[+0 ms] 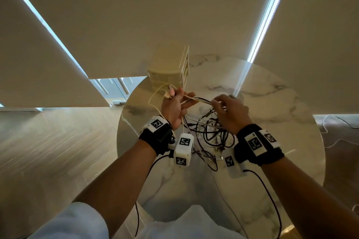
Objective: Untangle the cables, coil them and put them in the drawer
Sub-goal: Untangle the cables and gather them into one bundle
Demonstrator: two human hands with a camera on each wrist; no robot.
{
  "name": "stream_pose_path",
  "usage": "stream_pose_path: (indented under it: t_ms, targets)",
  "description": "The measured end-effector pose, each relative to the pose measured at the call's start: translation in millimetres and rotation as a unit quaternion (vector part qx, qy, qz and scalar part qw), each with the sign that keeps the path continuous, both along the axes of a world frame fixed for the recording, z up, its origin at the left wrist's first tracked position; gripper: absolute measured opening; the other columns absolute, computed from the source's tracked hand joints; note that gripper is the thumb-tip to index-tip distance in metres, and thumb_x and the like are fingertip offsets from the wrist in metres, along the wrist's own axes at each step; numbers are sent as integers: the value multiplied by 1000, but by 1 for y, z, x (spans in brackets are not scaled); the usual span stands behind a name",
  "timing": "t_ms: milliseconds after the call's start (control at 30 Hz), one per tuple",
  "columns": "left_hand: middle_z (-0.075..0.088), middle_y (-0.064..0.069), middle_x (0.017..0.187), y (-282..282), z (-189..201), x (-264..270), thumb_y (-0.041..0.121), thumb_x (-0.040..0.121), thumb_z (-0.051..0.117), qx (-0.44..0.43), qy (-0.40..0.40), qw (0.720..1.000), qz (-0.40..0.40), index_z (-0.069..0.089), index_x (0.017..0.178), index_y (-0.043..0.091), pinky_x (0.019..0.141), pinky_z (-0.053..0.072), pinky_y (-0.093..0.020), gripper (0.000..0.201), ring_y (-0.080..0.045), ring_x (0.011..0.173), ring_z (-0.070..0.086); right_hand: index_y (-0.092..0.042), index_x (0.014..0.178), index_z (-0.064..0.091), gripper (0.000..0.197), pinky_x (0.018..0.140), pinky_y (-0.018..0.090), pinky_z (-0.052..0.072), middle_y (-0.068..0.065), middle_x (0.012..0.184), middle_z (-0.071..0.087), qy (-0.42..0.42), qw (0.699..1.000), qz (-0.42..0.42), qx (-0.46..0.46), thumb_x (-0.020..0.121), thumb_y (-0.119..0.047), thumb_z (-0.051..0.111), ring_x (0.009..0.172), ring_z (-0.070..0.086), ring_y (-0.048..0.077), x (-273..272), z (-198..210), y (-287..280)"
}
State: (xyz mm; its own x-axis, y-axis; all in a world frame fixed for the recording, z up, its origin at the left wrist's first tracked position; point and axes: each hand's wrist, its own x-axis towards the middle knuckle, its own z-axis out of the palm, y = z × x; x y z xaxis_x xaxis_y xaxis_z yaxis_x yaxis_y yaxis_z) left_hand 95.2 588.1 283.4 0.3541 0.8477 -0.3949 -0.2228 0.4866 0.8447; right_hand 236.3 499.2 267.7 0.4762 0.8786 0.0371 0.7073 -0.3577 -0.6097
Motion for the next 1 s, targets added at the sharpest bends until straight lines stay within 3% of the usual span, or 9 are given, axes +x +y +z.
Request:
stream_pose_path:
  t_ms: [100, 233, 333, 467, 567, 667, 767, 867, 1000]
  targets:
    - [69, -9, 92, -5, 9, 3, 24, 101, 43, 16, 12, 999, -43, 50, 87, 13, 32, 23, -14, 20, -19, 70, 72, -27, 119, 58, 32, 82, 34, 50, 1, 106, 56, -55, 991, 99, 76, 88, -34, 62, 91, 56, 16, -15, 5, 1]
    - [68, -7, 99, -6, 21, -2, 25, 98, 49, 86, 49, 991, -88, 55, 92, 8, 34, 25, -14, 19, -16, 64, 71, -20, 102, 68, 19, 74, 33, 53, -1, 89, 61, -93, 989, 115, 25, 89, -33, 62, 76, 58, 15, 0, 1, 4]
    - [64, -15, 93, -5, 28, 0, 15, 96, 53, 128, 42, 989, -58, 59, 99, -3, 39, 41, -13, 19, -22, 64, 68, -16, 97, 72, 18, 69, 27, 51, 1, 81, 67, -35, 989, 141, -3, 91, -28, 60, 67, 59, 13, 6, 4, 5]
    - [63, -11, 79, 6, 34, -4, 21, 96, 54, 114, 17, 993, 37, 61, 79, 4, 54, 58, -30, 25, -26, 69, 64, -13, 82, 71, 21, 66, 22, 43, 2, 75, 66, 108, 993, 41, -34, 93, -23, 57, 68, 60, 13, 37, -3, 5]
    - [65, -8, 84, 17, 42, -12, 26, 98, 51, 105, 10, 993, 50, 60, 74, 10, 42, 49, -18, 30, -24, 72, 65, -13, 67, 66, 29, 55, 20, 40, 2, 63, 63, 123, 987, -20, -99, 93, -22, 58, 59, 59, 14, 57, -18, -7]
    - [67, -8, 88, 17, 42, -11, 27, 98, 50, 104, -7, 994, 33, 60, 76, 11, 39, 42, -14, 29, -25, 74, 68, -12, 80, 69, 21, 63, 23, 44, 1, 66, 66, 106, 990, -57, -71, 91, -29, 61, 63, 61, 16, 55, -23, -7]
    - [69, -5, 84, 17, 37, -6, 30, 98, 48, 87, -20, 996, 2, 58, 81, 13, 34, 34, -15, 26, -22, 74, 71, -19, 99, 59, 22, 67, 30, 52, -1, 80, 66, 175, 982, -63, 12, 86, -36, 66, 71, 65, 16, 39, -20, -8]
    - [70, -3, 80, 17, 36, -6, 30, 99, 46, 85, -26, 996, -20, 56, 82, 13, 31, 26, -14, 25, -21, 72, 72, -18, 91, 54, 15, 65, 23, 47, -2, 84, 58, 90, 995, -6, 29, 87, -24, 67, 77, 59, 16, 15, -22, -16]
    - [71, -3, 79, 13, 34, -7, 30, 99, 45, 75, -38, 996, -39, 55, 84, 12, 31, 26, -14, 25, -21, 73, 72, -19, 96, 70, 11, 86, 31, 54, 1, 97, 68, 49, 998, 43, 15, 88, -24, 65, 86, 62, 13, -7, -38, -22]
